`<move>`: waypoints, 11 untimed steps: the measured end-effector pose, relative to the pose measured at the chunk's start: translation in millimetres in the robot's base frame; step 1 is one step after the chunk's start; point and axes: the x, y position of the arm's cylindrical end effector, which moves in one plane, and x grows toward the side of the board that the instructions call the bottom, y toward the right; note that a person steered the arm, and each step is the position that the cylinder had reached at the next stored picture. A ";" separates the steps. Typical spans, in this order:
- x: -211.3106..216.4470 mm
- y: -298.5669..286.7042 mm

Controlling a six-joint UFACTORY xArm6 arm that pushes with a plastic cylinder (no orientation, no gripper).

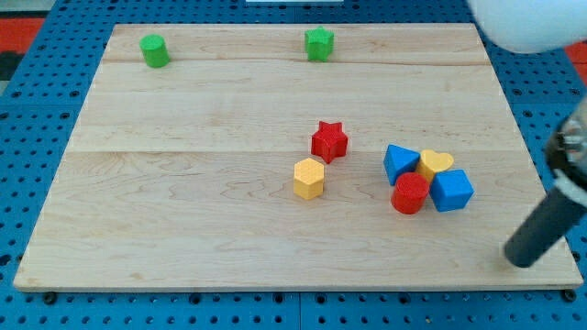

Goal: Push the blue cube to the vertical top side of the yellow heart

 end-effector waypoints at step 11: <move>-53.8 -54.0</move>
